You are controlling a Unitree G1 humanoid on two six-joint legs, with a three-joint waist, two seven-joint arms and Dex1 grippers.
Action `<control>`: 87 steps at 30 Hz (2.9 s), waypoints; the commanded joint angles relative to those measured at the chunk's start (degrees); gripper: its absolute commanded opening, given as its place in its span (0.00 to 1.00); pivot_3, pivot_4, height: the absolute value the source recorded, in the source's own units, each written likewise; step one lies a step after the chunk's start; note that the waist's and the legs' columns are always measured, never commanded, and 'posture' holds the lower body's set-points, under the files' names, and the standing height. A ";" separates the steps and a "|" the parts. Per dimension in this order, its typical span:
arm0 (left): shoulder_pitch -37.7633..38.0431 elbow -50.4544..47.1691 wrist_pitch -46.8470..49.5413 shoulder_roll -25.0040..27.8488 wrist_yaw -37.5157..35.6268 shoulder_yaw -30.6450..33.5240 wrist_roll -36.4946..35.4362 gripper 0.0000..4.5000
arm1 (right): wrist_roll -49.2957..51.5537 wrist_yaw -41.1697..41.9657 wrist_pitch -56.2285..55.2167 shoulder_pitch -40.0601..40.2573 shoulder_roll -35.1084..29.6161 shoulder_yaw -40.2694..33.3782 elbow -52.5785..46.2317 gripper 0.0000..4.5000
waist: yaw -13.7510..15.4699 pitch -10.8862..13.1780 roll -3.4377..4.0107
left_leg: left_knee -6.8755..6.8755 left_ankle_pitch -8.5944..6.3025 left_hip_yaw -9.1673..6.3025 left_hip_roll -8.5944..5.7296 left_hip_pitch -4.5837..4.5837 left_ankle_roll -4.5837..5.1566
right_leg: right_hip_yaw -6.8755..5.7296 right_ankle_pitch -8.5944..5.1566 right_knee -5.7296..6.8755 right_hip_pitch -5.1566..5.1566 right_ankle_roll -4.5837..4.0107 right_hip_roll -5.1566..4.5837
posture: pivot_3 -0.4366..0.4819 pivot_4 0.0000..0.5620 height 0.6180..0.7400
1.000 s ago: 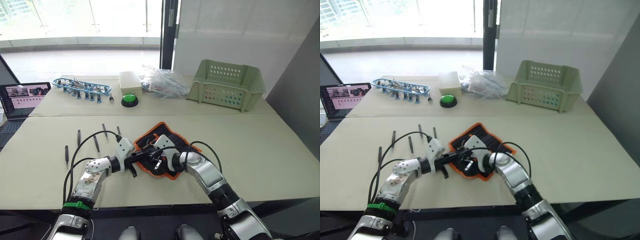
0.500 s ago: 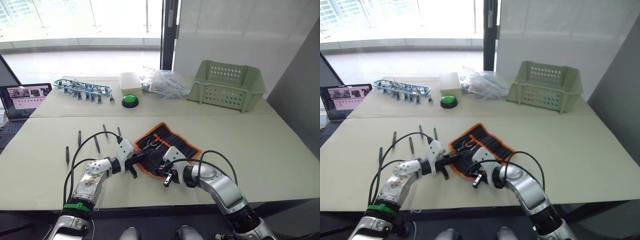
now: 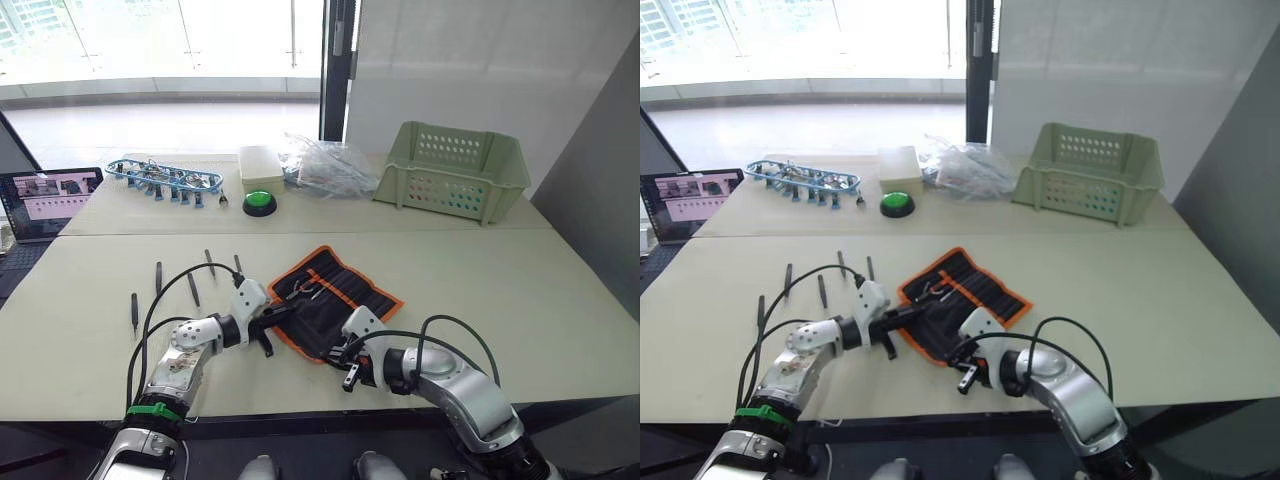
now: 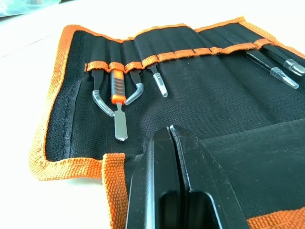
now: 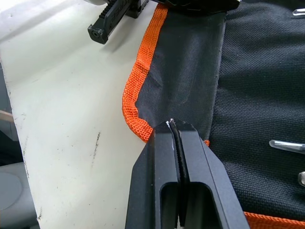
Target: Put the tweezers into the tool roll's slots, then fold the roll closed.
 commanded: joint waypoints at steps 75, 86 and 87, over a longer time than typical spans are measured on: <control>37.51 -39.42 18.47 -12.85 51.14 32.88 -5.35 1.00 | 16.59 34.48 -33.08 -2.22 -19.46 -23.04 18.49 1.00 | 0.39 0.37 -0.53 | -0.60 -0.19 0.20 0.00 -0.24 -0.13 | 0.05 0.08 -0.53 -0.16 0.38 -0.04 | 0.48 0.27 0.87; 26.60 -27.35 20.20 -9.93 50.73 29.53 -3.39 1.00 | 16.56 33.32 -33.32 0.64 -18.57 -23.43 16.80 1.00 | 1.05 0.12 -0.04 | -0.57 -0.14 0.16 -0.05 0.06 -0.13 | 0.05 0.13 -0.37 0.06 0.33 -0.04 | 0.48 0.27 0.87; 25.95 -26.77 20.51 -9.91 50.82 29.48 -3.38 1.00 | 16.55 33.28 -33.37 0.95 -18.55 -23.51 16.61 1.00 | 1.12 0.09 0.02 | -0.57 -0.12 0.16 -0.06 0.07 -0.14 | 0.06 0.14 -0.36 0.06 0.33 -0.04 | 0.48 0.27 0.87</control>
